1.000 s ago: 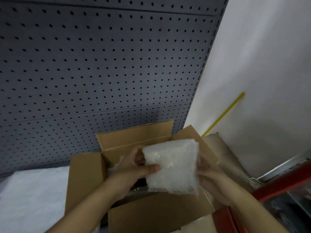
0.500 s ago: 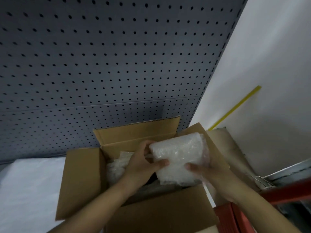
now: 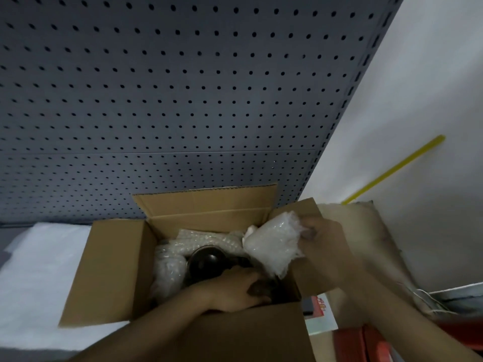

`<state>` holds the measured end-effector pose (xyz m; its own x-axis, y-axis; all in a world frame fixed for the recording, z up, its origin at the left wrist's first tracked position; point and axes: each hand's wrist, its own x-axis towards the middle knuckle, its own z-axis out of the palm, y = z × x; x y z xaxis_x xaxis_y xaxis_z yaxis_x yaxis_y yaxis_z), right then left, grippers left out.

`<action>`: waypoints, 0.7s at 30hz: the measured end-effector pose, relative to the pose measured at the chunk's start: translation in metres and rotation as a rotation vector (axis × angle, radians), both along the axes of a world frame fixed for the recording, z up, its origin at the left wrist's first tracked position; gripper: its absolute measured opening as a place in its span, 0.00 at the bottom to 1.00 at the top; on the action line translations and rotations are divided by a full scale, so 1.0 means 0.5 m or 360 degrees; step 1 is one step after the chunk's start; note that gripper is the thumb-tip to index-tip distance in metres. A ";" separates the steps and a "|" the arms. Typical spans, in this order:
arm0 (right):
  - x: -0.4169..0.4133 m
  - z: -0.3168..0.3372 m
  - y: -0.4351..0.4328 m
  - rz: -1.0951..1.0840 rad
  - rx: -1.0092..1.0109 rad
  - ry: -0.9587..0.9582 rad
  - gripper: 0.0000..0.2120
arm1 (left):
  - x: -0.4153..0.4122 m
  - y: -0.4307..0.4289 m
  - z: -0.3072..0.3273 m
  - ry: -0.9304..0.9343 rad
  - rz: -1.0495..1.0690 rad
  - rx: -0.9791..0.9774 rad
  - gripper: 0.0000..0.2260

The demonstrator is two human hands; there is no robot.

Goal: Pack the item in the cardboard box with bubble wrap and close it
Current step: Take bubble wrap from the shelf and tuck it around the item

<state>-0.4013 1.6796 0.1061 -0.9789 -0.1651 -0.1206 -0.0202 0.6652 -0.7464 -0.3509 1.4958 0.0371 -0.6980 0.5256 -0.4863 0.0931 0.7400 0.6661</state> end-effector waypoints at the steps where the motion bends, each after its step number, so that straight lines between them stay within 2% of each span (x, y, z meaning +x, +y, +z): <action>1: -0.002 0.000 0.000 0.0023 -0.0006 0.0000 0.20 | -0.004 0.001 0.000 -0.0011 -0.0023 -0.0039 0.17; 6: -0.018 -0.004 0.003 0.0177 0.0107 0.0039 0.16 | 0.001 -0.006 0.006 -0.0252 -0.0053 -0.0113 0.24; 9: -0.031 -0.007 0.000 0.0468 0.0253 0.0031 0.16 | 0.014 -0.026 0.022 -0.0415 -0.0137 -0.0045 0.28; 13: -0.038 -0.011 -0.037 0.0935 0.0582 0.0032 0.20 | 0.031 -0.044 0.017 -0.0199 -0.0368 -0.0055 0.41; 15: -0.042 -0.022 -0.047 0.1053 0.0672 0.0078 0.20 | 0.035 -0.036 0.011 -0.0075 -0.0347 -0.0053 0.39; 19: -0.036 -0.042 -0.071 0.1230 0.0998 0.0088 0.18 | 0.049 -0.022 0.002 -0.0022 -0.0209 -0.0138 0.22; 21: -0.026 -0.057 -0.086 0.1250 0.1169 0.0105 0.15 | 0.062 -0.018 -0.009 0.0180 -0.0209 -0.0280 0.20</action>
